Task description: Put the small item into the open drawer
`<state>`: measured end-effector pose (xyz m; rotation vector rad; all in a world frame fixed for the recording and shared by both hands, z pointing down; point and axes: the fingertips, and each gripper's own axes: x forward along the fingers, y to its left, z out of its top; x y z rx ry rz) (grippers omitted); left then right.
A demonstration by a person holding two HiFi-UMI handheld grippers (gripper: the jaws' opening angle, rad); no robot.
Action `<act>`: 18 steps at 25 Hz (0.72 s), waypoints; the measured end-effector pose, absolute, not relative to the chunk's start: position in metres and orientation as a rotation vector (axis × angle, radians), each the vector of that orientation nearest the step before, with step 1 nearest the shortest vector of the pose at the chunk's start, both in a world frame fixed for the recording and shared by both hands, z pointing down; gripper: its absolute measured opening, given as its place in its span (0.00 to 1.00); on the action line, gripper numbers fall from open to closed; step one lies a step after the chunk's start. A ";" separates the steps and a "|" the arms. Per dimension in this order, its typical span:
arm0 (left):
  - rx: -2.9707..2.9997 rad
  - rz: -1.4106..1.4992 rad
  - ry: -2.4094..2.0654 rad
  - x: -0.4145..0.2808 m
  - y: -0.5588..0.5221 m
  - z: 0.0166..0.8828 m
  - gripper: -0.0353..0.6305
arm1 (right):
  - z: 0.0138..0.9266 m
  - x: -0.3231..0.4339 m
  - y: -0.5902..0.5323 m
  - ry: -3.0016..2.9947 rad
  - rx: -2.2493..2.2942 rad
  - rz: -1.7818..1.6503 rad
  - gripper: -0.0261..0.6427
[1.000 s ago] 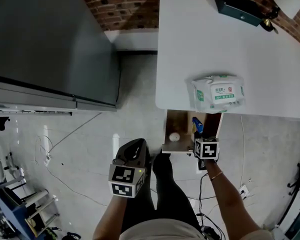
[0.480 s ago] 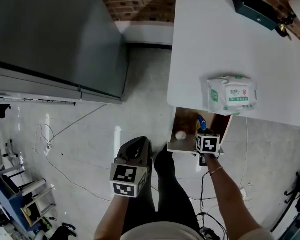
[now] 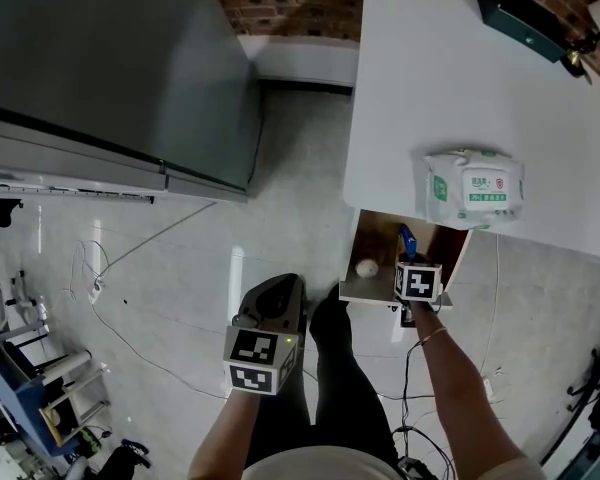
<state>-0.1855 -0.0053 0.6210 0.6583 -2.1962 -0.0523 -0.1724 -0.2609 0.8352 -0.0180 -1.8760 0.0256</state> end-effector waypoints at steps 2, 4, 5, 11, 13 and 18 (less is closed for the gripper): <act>0.659 -0.052 -2.196 -0.185 -0.004 0.622 0.09 | 0.837 -0.174 -0.261 -1.877 -0.011 0.027 0.18; 0.658 -0.052 -2.195 -0.184 -0.002 0.623 0.09 | 0.838 -0.174 -0.260 -1.873 -0.002 0.030 0.19; 0.657 -0.052 -2.194 -0.184 -0.001 0.623 0.09 | 0.838 -0.174 -0.260 -1.871 0.001 0.030 0.19; 0.650 -0.056 -2.197 -0.188 0.005 0.621 0.09 | 0.837 -0.175 -0.257 -1.876 0.002 0.018 0.19; 0.647 -0.056 -2.196 -0.187 0.006 0.621 0.09 | 0.837 -0.175 -0.257 -1.872 0.003 0.017 0.19; 0.657 -0.059 -2.195 -0.186 0.005 0.617 0.09 | 0.829 -0.177 -0.255 -1.887 -0.002 0.030 0.24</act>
